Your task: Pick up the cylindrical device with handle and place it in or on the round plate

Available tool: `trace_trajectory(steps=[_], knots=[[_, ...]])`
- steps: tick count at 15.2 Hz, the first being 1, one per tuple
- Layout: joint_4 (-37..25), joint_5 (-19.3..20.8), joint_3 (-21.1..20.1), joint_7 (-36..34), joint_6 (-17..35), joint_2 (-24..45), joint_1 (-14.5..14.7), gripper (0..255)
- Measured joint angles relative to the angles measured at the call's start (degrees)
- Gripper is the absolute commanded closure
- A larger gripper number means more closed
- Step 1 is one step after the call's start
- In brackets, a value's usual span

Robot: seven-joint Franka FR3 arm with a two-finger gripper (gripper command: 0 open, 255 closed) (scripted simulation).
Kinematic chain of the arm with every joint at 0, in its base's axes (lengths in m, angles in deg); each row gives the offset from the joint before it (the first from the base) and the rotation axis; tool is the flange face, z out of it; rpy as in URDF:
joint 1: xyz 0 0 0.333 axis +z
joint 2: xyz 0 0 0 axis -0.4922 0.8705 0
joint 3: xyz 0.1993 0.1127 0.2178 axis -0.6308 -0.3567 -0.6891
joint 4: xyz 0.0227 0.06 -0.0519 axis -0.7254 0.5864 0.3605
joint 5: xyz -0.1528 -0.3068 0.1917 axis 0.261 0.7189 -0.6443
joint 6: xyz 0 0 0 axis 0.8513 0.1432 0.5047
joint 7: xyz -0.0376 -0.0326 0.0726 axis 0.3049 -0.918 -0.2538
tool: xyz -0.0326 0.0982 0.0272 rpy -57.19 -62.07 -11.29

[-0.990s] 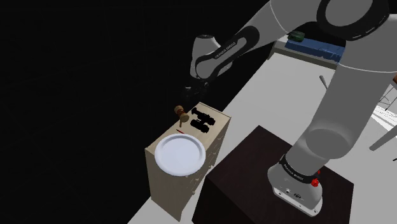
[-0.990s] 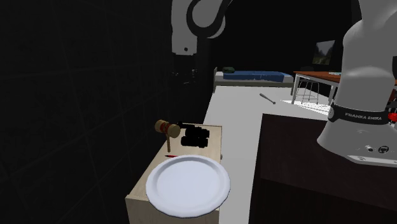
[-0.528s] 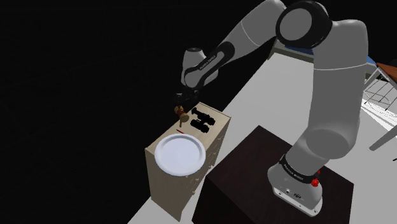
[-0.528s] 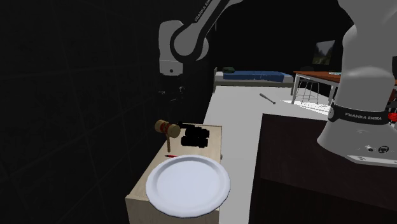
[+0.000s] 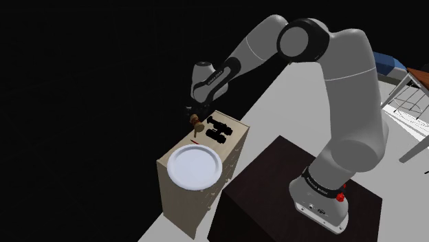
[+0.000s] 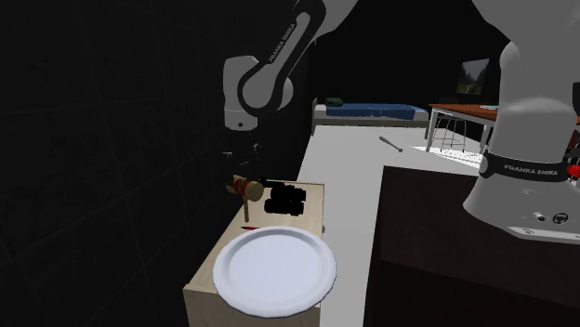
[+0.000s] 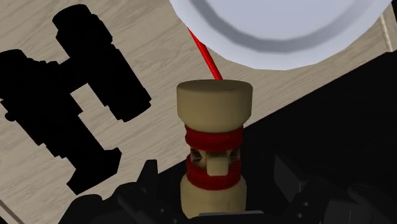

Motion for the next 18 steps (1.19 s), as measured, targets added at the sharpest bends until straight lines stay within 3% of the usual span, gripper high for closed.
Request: trace_trajectory(steps=[9,10,18], knots=[[-0.85,0.26,0.30,-0.16,1.68,2.51,0.19,0],[-0.85,0.26,0.30,-0.16,1.68,2.51,0.19,255],[-0.86,0.27,0.34,-0.15,1.67,2.48,0.16,255]])
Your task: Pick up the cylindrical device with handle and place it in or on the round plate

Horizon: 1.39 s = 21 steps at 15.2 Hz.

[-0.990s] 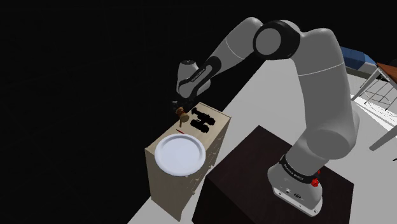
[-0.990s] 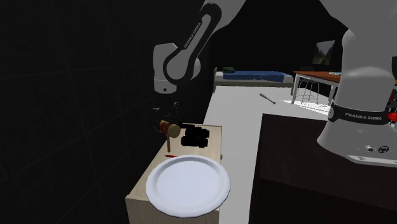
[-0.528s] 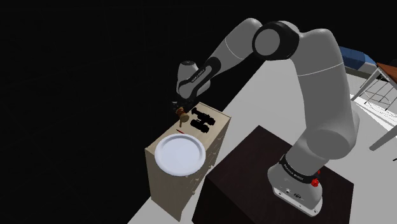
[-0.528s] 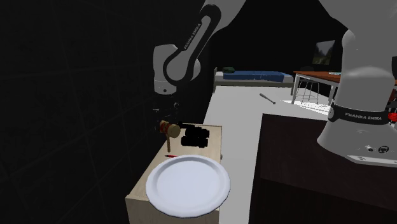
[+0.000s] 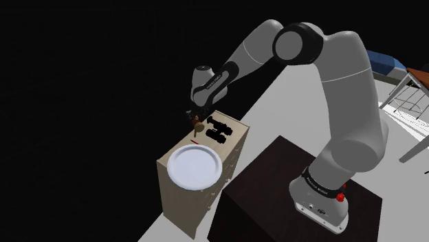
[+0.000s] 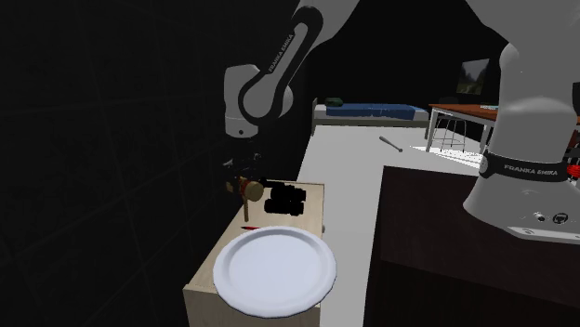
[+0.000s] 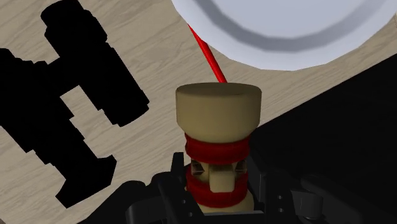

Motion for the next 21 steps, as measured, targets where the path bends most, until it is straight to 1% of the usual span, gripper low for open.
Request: trace_trajectory(steps=[6,19,21], knots=[[0.42,-0.20,-0.24,0.14,-1.29,-1.66,-0.14,255],[2.00,-1.25,-1.25,0.91,-7.67,-9.64,-0.85,255],[4.86,-1.20,-1.48,-0.28,-7.09,-11.91,-0.07,255]])
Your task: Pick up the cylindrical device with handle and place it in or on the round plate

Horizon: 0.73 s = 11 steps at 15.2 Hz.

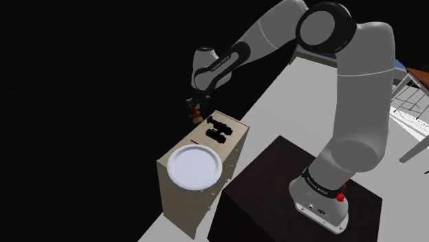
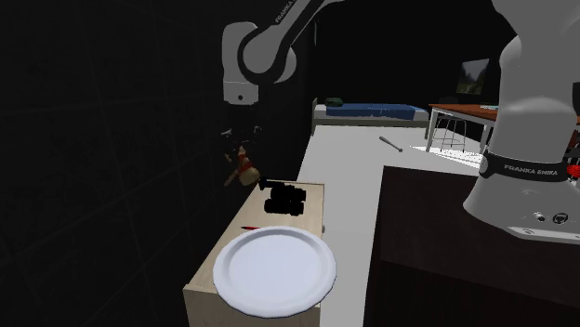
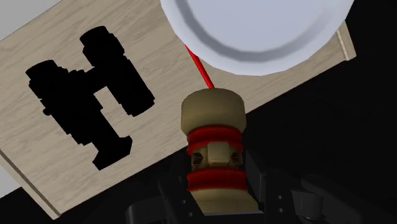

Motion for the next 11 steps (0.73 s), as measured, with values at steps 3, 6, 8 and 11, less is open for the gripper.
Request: trace_trajectory(steps=[3,6,8,11], knots=[[5.81,0.07,-0.63,-2.62,1.11,-4.65,1.72,255],[11.01,0.23,-1.36,-5.59,2.34,-8.56,3.66,255],[14.73,0.35,-2.02,-7.96,3.17,-11.41,5.15,255],[19.89,0.25,-3.20,-11.24,3.93,-15.75,7.15,255]])
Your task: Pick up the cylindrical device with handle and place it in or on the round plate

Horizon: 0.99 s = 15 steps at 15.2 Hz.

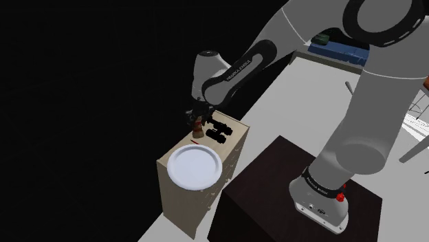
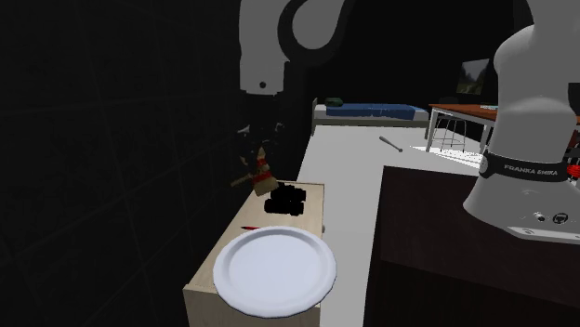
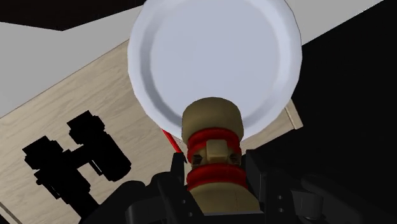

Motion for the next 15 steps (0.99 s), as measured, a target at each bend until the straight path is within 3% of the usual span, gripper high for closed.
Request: trace_trajectory(steps=[5,15], knots=[[5.32,-0.39,-2.15,-4.96,0.20,-5.04,2.97,255],[5.83,3.03,-1.04,-8.25,6.65,1.16,4.13,255]])
